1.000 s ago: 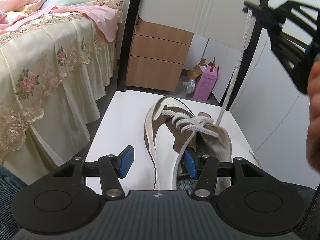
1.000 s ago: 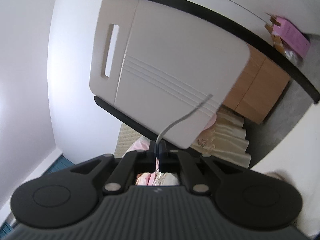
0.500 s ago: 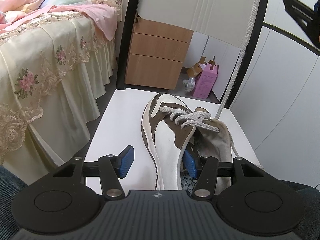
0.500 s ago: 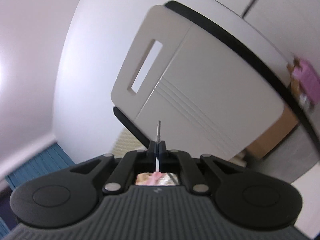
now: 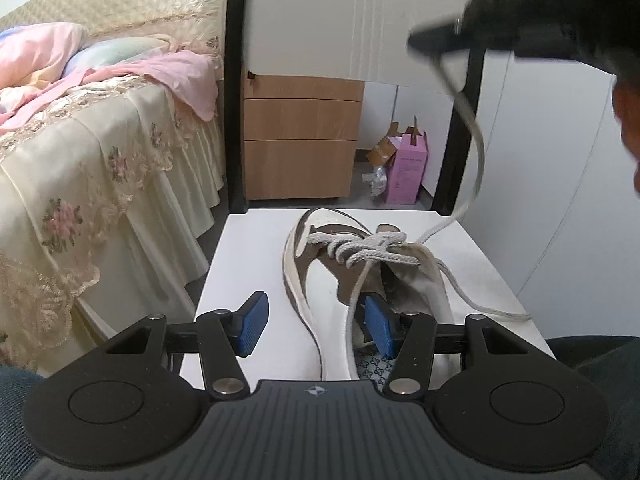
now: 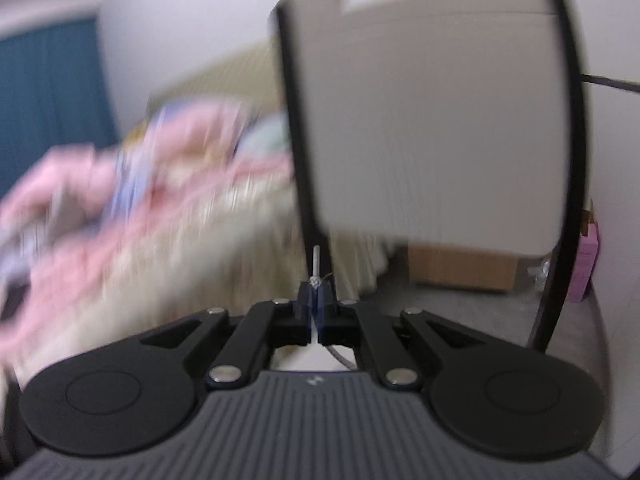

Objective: Lace up shoes with both hands

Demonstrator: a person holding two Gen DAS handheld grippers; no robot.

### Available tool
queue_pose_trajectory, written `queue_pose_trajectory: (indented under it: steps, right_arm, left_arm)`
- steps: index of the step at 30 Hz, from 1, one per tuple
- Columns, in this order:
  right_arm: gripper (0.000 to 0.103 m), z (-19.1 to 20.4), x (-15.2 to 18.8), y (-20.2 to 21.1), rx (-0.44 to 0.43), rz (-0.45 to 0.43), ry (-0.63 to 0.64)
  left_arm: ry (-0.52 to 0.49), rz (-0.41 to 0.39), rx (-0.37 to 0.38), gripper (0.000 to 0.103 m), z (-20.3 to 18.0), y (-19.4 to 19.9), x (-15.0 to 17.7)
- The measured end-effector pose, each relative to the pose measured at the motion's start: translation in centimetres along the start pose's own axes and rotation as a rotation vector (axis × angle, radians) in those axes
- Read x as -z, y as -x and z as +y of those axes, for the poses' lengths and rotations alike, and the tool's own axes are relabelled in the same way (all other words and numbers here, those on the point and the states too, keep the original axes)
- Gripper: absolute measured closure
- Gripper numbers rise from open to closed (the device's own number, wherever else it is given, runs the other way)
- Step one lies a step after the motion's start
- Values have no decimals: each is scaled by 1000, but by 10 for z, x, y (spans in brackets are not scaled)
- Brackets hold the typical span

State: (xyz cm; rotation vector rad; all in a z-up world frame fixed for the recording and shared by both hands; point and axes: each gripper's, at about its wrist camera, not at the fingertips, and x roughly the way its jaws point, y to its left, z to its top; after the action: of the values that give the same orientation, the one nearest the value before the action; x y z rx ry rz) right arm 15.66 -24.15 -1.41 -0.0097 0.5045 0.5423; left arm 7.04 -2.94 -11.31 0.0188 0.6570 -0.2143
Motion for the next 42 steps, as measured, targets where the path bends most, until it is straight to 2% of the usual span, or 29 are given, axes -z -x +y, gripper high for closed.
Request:
queue_pose_trajectory:
  steps: [3, 8, 11, 17, 23, 25, 26, 30, 34, 37, 40, 42]
  right_arm:
    - [100, 13, 15, -12, -11, 119, 117]
    - [100, 30, 44, -19, -40, 249, 236]
    - [100, 40, 64, -24, -56, 311, 297]
    - [100, 48, 68, -37, -72, 378, 362]
    - [100, 51, 70, -43, -86, 432, 432]
    - [100, 52, 71, -46, -87, 444, 440]
    - [100, 52, 71, -47, -87, 451, 441]
    - [100, 58, 74, -55, -94, 493, 472]
    - [100, 61, 76, -59, -111, 512, 490]
    - [100, 62, 74, -63, -118, 518, 490]
    - [100, 64, 76, -65, -127, 522, 497]
    - [100, 65, 77, -66, -132, 525, 502]
  left_arm:
    - [-17, -2, -1, 46, -2, 0, 1]
    - [-24, 3, 4, 50, -2, -2, 2]
    - [-25, 1, 7, 53, -2, -2, 3]
    - [-28, -4, 11, 61, -1, -3, 3]
    - [-142, -54, -5, 76, -15, 0, 7]
    - [-163, -56, 5, 92, -18, -1, 7]
    - [-154, -56, 10, 93, -18, -1, 7]
    - [-81, -48, 35, 93, -8, -3, 4]
    - [75, -21, 100, 93, 14, -5, 0]
    - [238, 16, 181, 93, 34, -10, -2]
    - [356, 46, 241, 92, 50, -15, -1]
    - [370, 50, 247, 92, 52, -15, -1]
